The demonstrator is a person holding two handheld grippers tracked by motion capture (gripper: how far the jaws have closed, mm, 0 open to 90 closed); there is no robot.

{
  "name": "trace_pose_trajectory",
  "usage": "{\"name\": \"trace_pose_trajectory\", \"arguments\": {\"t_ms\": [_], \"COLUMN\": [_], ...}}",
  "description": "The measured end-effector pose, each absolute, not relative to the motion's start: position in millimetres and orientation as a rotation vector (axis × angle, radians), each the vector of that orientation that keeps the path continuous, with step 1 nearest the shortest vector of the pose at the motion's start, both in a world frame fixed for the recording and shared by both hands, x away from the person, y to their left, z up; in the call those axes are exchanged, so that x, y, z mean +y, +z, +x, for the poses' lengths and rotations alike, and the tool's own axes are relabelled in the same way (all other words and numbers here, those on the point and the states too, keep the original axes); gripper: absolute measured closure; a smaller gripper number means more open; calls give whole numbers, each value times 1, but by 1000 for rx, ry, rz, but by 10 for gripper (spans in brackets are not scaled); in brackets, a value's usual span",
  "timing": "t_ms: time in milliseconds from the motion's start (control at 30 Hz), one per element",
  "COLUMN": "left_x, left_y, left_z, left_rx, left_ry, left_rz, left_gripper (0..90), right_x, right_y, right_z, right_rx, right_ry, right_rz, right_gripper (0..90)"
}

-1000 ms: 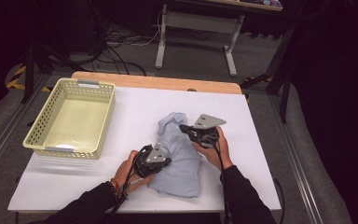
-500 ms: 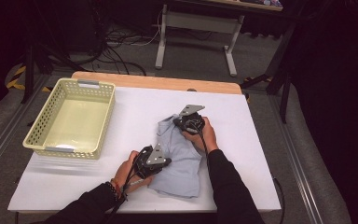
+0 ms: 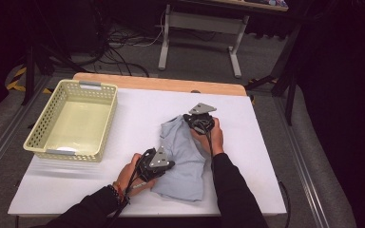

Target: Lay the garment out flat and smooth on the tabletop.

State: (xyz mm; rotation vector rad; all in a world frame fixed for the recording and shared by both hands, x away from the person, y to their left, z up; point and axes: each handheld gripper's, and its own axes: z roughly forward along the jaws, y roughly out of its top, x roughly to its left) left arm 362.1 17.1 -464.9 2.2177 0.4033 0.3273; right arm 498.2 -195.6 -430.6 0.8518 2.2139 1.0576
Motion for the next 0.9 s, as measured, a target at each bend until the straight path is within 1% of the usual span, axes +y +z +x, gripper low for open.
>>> {"name": "trace_pose_trajectory", "arguments": {"t_ms": [67, 167, 233, 300, 333, 400, 467, 500, 533, 633, 733, 900], "left_x": [17, 17, 17, 17, 17, 17, 17, 17, 17, 16, 17, 16], "left_y": [-465, -465, -465, -465, -464, -465, -465, -465, -465, -465, -465, -465], "left_z": [362, 363, 363, 363, 363, 363, 362, 362, 362, 363, 363, 362], "left_rx": [403, 408, 405, 406, 405, 409, 409, 410, 408, 409, 407, 404], "left_ry": [322, 315, 324, 319, 323, 319, 323, 324, 322, 322, 321, 331], "left_rz": [2218, 2220, 2221, 2220, 2226, 2221, 2221, 2221, 2221, 2221, 2221, 2224], "left_gripper": [900, 900, 900, 900, 900, 900, 900, 900, 900, 900, 900, 900], "right_x": [-201, -211, -213, -216, -216, -217, -216, -213, -213, -207, -203, -206], "right_y": [-424, -405, -402, -394, -394, -392, -393, -396, -396, -403, -420, -436], "right_z": [494, 471, 465, 440, 440, 423, 409, 394, 394, 377, 366, 365], "right_rx": [2196, 2169, 2167, 2160, 2160, 2158, 2169, 2184, 2184, 2232, 2301, 2343], "right_ry": [1085, 1115, 1127, 1172, 1172, 1190, 1201, 1172, 1172, 1143, 1070, 999], "right_rz": [871, 852, 843, 815, 815, 796, 772, 747, 747, 723, 714, 732], "right_gripper": [900, 900, 900, 900, 900, 900, 900, 900, 900, 900, 900, 900]}}
